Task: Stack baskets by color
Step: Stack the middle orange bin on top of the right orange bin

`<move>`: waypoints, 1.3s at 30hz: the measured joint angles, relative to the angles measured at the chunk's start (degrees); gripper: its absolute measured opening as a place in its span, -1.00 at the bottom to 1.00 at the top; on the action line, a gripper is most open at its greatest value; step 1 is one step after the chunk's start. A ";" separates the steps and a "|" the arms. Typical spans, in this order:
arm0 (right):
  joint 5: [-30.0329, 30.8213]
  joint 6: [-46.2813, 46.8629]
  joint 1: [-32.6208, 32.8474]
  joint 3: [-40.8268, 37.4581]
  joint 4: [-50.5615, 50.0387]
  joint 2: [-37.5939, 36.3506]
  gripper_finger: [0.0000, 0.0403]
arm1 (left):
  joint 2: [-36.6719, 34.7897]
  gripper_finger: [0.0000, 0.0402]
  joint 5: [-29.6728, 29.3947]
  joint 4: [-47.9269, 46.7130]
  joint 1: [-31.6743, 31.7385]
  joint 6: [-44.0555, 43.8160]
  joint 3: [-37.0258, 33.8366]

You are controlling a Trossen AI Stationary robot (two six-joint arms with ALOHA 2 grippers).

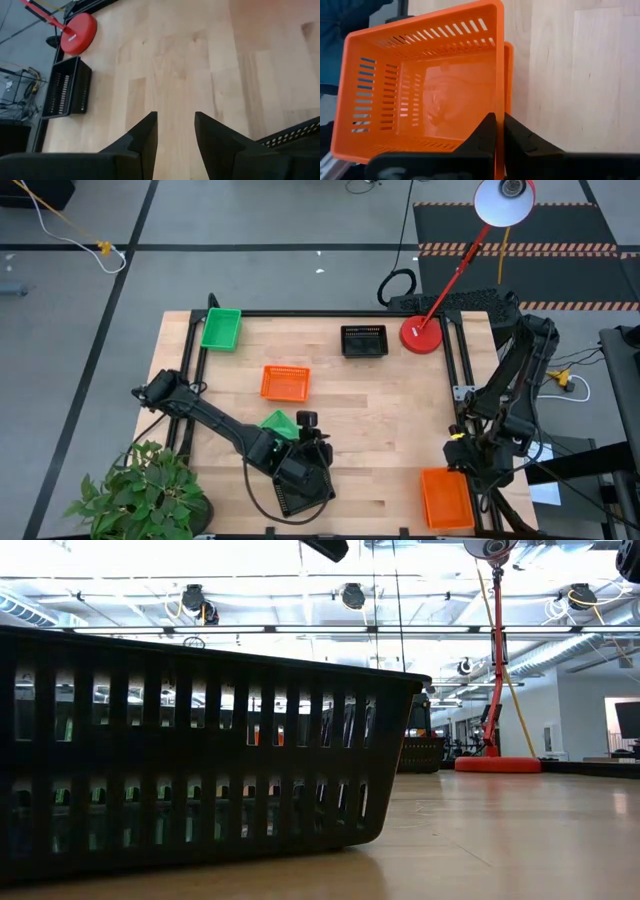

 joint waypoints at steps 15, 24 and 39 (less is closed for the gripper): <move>-0.02 -1.38 0.00 -6.62 6.47 0.00 -0.91 | 0.00 -0.35 1.01 0.74 0.00 0.88 0.00; -0.35 2.16 0.00 -7.99 8.40 -0.02 -0.60 | 0.00 -0.35 1.01 0.75 0.00 0.90 0.00; -1.43 12.04 -0.15 -3.38 6.36 0.02 -0.53 | 0.00 -0.35 2.78 3.57 0.00 1.73 0.00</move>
